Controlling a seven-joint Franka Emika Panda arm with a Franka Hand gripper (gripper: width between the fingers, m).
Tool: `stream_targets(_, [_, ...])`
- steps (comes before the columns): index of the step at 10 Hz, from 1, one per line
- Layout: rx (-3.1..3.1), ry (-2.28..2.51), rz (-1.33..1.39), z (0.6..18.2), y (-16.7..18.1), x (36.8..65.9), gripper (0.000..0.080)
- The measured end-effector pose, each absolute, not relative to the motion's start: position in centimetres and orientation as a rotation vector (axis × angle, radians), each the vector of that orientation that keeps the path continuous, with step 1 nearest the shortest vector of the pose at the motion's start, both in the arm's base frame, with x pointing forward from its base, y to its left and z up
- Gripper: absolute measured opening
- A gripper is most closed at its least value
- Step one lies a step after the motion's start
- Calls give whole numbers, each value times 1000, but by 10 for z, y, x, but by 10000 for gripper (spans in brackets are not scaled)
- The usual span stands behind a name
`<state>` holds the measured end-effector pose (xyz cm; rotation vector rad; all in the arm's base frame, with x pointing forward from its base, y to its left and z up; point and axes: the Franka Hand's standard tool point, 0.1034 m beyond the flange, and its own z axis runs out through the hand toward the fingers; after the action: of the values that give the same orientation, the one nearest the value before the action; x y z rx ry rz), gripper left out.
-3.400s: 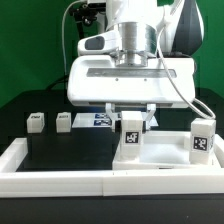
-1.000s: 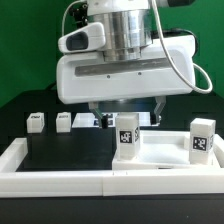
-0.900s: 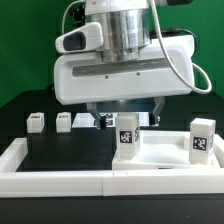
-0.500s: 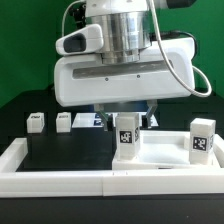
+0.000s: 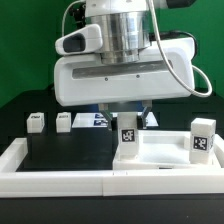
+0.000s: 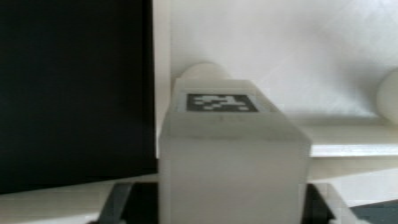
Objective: Assemble square table
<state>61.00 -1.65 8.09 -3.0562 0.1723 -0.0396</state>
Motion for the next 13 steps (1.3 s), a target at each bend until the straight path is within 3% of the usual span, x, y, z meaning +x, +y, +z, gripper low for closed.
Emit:
stream_targets(3, [-3027,423,-30,80,-15,610,290])
stream_targets(9, [-2689,1440,-52,79,-6,613,290])
stream_targets(13, [-2531,1690,-34,79,-5,613,290])
